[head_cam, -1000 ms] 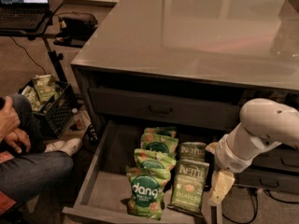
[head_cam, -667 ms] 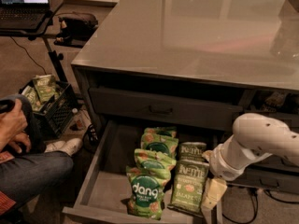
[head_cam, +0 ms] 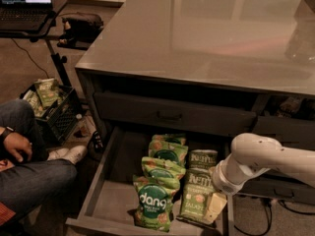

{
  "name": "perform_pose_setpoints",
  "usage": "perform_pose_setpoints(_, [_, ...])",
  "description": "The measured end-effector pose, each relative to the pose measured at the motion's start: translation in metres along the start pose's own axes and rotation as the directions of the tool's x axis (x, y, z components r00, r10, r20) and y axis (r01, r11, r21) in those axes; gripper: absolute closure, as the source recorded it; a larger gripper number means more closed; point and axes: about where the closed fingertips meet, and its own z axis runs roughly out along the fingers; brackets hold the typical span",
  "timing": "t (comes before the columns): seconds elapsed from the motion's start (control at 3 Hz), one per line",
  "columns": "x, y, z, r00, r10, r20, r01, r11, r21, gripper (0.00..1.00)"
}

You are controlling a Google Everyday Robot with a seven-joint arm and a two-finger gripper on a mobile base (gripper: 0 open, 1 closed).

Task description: Pick green jalapeno chip bag from middle drawer and place on counter

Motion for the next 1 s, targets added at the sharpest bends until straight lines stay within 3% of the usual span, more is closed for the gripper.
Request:
perform_pose_setpoints(0.33, [0.001,0.001,0.005,1.0,0.004,-0.001,-0.004,0.9999,-0.011,0.0])
perform_pose_setpoints(0.67, [0.0,-0.007,0.014,0.999,0.037,0.04,-0.038,0.9987,0.032,0.0])
perform_pose_setpoints(1.0, [-0.003,-0.036,0.028,0.99,0.086,0.111,-0.099,0.989,0.11,0.0])
